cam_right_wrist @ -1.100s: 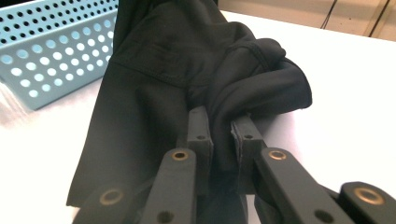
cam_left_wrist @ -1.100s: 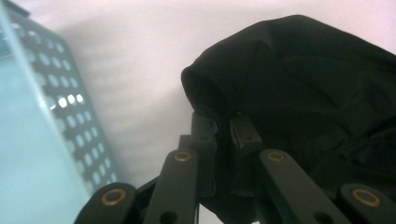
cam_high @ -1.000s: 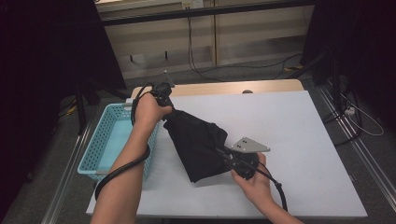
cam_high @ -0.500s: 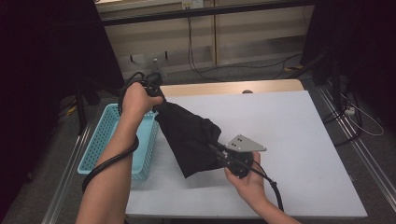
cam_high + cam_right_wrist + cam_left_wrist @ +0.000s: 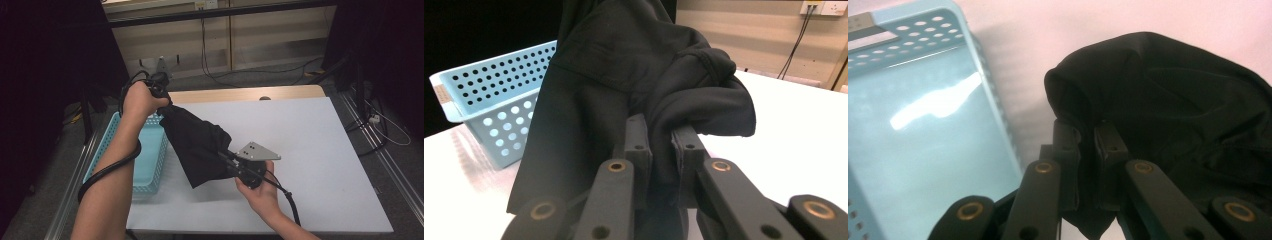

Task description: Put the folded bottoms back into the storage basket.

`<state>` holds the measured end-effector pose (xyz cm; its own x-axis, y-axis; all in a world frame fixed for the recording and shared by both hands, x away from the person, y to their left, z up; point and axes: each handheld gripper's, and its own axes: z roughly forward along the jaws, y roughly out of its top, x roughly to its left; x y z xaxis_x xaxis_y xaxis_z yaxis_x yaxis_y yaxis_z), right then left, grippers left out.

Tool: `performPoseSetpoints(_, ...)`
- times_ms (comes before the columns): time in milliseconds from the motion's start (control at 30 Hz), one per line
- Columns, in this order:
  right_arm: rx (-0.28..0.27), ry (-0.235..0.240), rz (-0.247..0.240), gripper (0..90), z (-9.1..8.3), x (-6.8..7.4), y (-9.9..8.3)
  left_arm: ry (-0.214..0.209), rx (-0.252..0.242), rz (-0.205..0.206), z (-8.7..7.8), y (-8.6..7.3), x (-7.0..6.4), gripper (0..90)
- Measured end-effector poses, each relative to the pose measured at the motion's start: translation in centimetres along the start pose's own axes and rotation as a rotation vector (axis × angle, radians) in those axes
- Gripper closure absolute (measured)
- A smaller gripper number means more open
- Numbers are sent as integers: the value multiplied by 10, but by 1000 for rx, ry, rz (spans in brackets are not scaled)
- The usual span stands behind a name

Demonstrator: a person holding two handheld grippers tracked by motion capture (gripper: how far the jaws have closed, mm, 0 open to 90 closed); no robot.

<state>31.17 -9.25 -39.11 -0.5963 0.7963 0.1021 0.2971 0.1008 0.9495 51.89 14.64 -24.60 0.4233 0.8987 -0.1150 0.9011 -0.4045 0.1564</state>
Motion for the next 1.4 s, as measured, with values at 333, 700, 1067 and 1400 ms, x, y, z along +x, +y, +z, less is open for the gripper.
performPoseSetpoints(333,-32,22,-18,810,4,14,21,0,-18,5,-30,5,9,828)
performPoseSetpoints(700,-51,80,-13,810,26,35,37,19,-45,-31,-53,-3,40,828)
performPoseSetpoints(1067,-75,186,-1,809,69,74,57,68,-54,-89,-72,-14,98,831)
performPoseSetpoints(1400,-5,243,13,469,120,109,61,261,-163,-37,-54,-35,156,328)
